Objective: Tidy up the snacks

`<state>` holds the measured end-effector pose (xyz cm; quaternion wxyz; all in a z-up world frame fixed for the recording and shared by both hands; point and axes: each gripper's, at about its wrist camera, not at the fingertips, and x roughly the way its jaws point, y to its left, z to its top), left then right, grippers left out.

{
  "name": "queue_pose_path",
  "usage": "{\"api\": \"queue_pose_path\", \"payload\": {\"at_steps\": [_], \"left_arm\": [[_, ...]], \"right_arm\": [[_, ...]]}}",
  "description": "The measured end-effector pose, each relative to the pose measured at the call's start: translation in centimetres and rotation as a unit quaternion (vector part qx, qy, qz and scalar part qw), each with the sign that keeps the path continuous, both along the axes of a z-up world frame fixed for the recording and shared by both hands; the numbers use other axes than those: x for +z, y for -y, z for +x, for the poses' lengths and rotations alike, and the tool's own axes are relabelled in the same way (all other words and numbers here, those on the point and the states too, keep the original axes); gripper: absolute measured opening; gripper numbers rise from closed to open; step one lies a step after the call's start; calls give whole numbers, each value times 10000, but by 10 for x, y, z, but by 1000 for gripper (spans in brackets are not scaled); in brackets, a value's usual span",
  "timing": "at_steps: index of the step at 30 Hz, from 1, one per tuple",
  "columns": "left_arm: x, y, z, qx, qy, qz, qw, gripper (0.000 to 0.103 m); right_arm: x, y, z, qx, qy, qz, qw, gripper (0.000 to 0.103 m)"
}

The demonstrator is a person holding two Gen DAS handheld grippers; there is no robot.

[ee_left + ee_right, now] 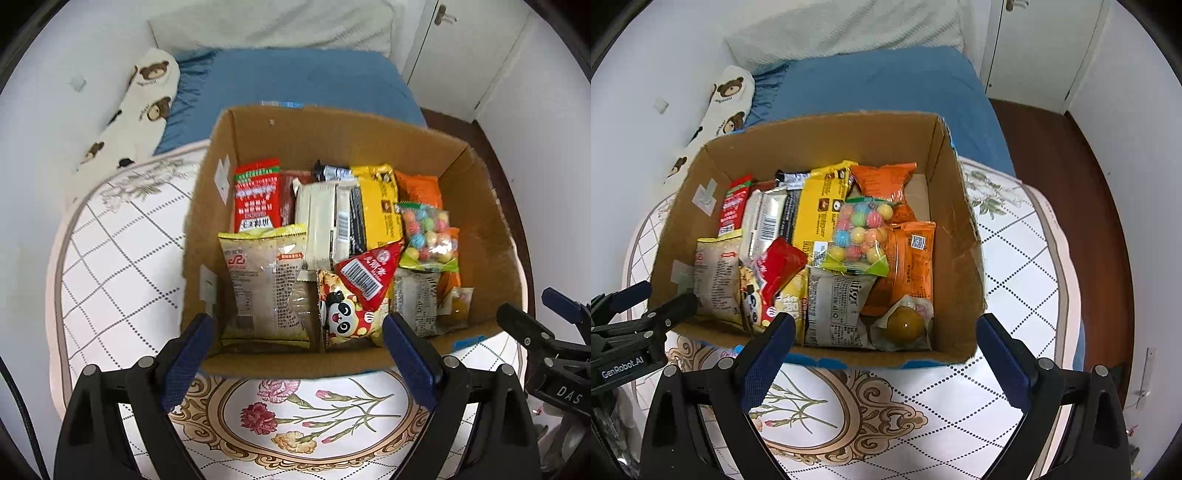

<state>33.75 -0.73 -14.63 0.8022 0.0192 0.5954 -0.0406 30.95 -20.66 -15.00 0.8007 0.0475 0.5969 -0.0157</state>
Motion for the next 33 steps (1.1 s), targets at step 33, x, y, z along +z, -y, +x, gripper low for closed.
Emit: {"api": "queue_pose_path", "payload": {"at_steps": [33], "left_arm": [[161, -3, -214, -104, 1979, -54, 9802, 94]], "right_arm": [[191, -20, -238, -83, 2195, -223, 9753, 103]]}}
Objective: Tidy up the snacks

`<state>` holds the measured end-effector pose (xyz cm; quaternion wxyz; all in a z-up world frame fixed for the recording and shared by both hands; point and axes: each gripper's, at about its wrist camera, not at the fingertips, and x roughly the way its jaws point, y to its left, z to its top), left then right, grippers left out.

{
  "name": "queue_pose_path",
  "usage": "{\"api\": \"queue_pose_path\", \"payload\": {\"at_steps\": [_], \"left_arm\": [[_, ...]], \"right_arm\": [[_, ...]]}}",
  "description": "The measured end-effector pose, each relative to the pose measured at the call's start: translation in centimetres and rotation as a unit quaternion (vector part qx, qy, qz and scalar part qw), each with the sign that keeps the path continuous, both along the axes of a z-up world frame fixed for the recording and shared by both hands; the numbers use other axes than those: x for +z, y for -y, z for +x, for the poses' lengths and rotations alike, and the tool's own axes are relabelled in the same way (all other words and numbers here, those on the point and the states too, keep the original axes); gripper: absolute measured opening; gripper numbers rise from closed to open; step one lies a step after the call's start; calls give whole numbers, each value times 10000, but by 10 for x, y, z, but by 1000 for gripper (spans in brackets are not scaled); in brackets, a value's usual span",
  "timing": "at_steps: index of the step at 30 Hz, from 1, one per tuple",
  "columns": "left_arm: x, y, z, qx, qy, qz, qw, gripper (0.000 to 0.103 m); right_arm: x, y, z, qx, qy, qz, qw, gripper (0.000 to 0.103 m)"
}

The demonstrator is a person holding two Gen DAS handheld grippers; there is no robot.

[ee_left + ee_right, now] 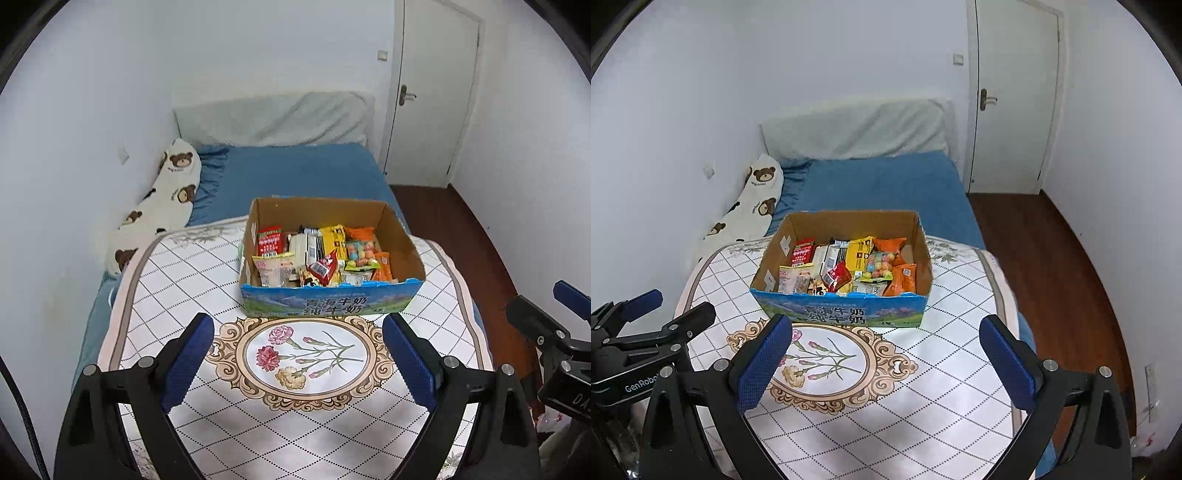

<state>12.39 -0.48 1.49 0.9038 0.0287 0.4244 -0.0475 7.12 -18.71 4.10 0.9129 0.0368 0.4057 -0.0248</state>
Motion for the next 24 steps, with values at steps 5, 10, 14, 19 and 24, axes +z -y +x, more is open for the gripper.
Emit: {"api": "queue_pose_path", "payload": {"at_steps": [5, 10, 14, 19, 24], "left_arm": [[12, -3, -19, 12, 141, -54, 9999, 94], [17, -5, -30, 4, 185, -67, 9998, 94], [18, -4, -35, -26, 222, -43, 9997, 94], [14, -1, -32, -105, 189, -139, 9997, 96], [5, 5, -25, -146, 109, -70, 9998, 103]], "right_arm": [[15, -7, -22, 37, 154, -61, 9999, 103], [26, -11, -36, 56, 259, -49, 9996, 103], [29, -14, -42, 68, 320, -72, 9994, 103], [27, -16, -41, 88, 369, -133, 9992, 103], [18, -14, -33, 25, 329, -167, 9993, 103]]}}
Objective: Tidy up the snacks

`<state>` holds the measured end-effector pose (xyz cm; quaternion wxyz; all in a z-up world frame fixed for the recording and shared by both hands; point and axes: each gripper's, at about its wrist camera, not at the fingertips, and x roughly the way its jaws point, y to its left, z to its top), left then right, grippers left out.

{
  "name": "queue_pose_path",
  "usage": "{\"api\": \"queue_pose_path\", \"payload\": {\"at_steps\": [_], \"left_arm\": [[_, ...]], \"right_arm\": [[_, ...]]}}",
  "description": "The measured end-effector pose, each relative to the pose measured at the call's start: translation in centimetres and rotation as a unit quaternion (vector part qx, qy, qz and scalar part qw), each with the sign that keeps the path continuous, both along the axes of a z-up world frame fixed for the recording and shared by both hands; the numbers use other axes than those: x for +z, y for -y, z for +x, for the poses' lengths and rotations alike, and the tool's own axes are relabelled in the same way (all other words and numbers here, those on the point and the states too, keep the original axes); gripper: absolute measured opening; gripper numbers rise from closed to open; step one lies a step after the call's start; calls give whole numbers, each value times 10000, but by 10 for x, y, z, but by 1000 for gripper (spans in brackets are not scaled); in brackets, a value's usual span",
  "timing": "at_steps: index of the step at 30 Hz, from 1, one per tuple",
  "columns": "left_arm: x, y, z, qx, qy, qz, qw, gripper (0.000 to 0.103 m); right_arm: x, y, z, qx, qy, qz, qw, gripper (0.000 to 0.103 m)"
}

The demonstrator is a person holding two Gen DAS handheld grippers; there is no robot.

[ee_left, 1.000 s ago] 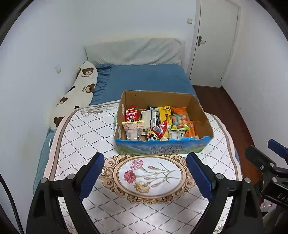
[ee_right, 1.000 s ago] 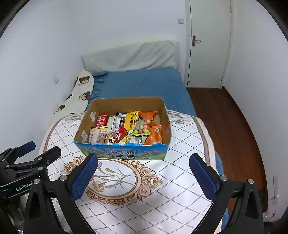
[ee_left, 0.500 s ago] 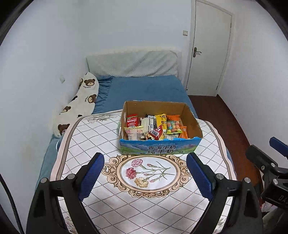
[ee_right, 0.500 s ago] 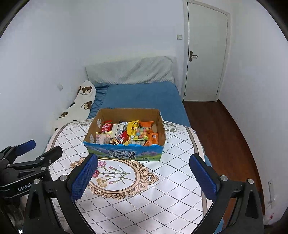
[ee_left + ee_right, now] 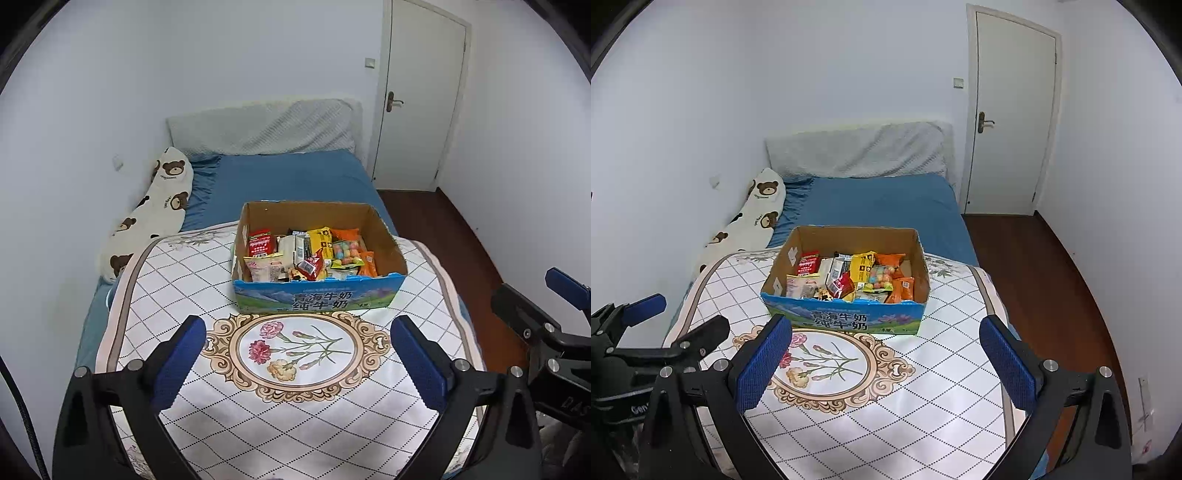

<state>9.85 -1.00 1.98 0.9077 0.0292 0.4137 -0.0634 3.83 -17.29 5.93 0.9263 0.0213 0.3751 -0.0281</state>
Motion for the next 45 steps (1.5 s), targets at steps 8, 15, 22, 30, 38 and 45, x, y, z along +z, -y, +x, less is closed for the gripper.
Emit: {"api": "queue_pose_path", "payload": {"at_steps": [8, 15, 22, 30, 38, 45], "left_arm": [[-10, -1, 22, 207, 63, 83, 9997, 103], [-30, -5, 60, 440, 41, 198, 9988, 103], [-48, -5, 92, 541, -63, 357, 9979, 103], [-64, -7, 116, 540, -286, 346, 9975, 103], [-77, -4, 124, 481, -410, 421, 9971, 103], [-82, -3, 127, 454, -479, 368, 9971, 103]], "right_arm": [[-15, 9, 22, -147, -89, 4, 9999, 103], [-33, 15, 56, -265, -46, 54, 9996, 103], [-67, 23, 97, -426, -290, 93, 9986, 103], [-84, 20, 120, -408, -394, 6, 9984, 103], [-97, 24, 131, -442, -535, 5, 9976, 103], [-99, 26, 131, -442, -582, 22, 9973, 103]]}}
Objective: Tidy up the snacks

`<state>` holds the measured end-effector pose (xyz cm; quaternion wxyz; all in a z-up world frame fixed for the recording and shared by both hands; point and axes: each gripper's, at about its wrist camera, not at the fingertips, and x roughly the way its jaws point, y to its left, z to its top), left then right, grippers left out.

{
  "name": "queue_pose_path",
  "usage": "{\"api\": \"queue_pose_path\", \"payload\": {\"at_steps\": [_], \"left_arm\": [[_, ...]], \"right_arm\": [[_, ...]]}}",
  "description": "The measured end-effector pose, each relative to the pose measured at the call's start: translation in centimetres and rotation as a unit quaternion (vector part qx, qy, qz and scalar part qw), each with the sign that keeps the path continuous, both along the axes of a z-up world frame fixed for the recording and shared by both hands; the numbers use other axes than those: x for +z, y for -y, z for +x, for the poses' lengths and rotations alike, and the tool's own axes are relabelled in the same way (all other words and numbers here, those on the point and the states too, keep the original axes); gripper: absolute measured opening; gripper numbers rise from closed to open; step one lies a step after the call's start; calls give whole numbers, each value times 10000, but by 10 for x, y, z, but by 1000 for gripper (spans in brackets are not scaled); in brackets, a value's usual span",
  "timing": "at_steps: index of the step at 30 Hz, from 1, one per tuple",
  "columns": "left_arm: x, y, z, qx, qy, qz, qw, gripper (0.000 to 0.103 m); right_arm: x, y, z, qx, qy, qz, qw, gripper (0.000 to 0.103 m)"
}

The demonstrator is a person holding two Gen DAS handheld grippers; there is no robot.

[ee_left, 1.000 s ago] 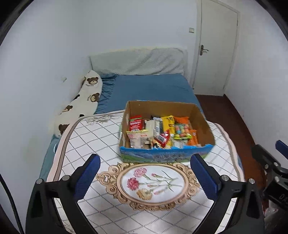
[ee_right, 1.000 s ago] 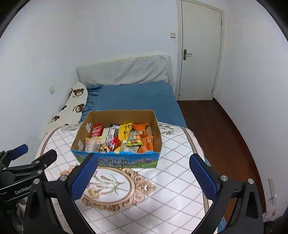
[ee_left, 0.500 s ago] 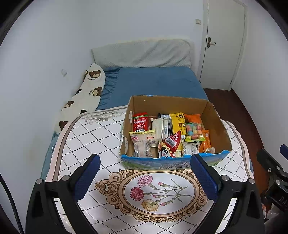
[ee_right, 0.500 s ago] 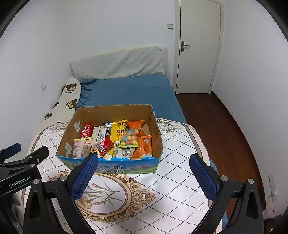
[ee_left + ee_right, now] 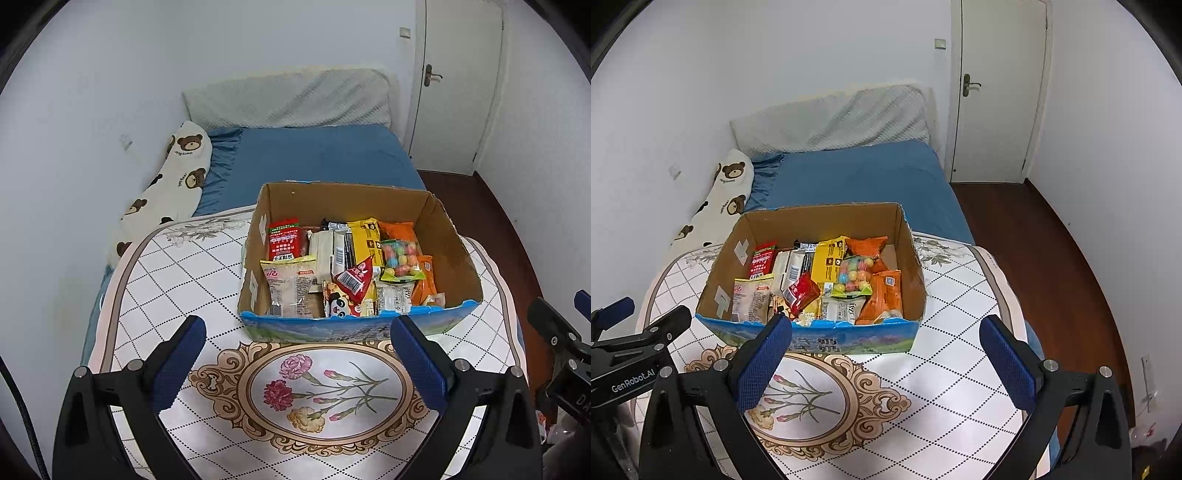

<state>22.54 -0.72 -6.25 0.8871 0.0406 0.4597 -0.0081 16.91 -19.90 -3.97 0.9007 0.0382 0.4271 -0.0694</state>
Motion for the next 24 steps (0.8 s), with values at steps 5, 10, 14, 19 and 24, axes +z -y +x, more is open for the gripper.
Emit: {"api": "queue_pose_path", "payload": {"at_steps": [5, 10, 14, 19, 24], "left_arm": [[1, 1, -1, -15, 1, -14, 10000, 103], [2, 1, -1, -29, 17, -11, 10000, 103], [4, 0, -3, -28, 57, -8, 10000, 103], [7, -1, -5, -31, 76, -21, 10000, 103], [8, -1, -7, -54, 79, -19, 10000, 103]], "right_arm": [[0, 0, 0, 6, 4, -9, 10000, 103], [0, 0, 0, 8, 10, -15, 10000, 103], [3, 0, 0, 20, 31, -13, 10000, 103], [6, -1, -2, 39, 63, -26, 10000, 103], [7, -1, -2, 42, 67, -21, 10000, 103]]}}
